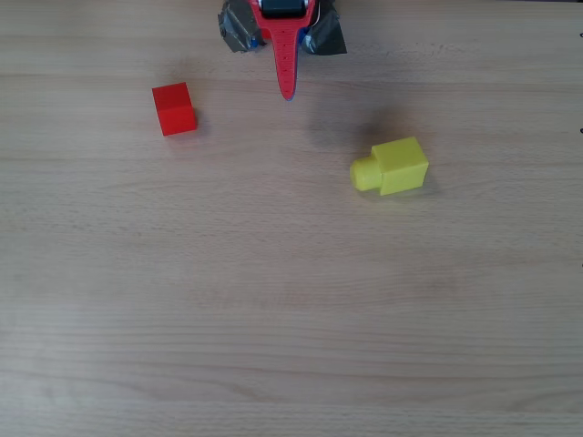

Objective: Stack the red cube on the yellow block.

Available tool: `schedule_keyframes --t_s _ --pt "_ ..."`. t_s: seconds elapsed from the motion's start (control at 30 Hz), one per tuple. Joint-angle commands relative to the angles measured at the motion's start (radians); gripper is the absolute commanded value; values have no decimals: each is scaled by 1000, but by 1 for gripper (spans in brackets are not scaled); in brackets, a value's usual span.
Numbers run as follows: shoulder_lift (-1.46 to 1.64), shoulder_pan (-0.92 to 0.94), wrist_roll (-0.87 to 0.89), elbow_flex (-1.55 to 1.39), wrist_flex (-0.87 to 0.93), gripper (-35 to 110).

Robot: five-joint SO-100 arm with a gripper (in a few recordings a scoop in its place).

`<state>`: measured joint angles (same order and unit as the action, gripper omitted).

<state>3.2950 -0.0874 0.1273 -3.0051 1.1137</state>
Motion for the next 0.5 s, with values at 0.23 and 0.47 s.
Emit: schedule_keyframes --t_s 0.23,0.47 --pt "12 -23 28 8 12 0" --pt "-61 2 15 41 -29 0"
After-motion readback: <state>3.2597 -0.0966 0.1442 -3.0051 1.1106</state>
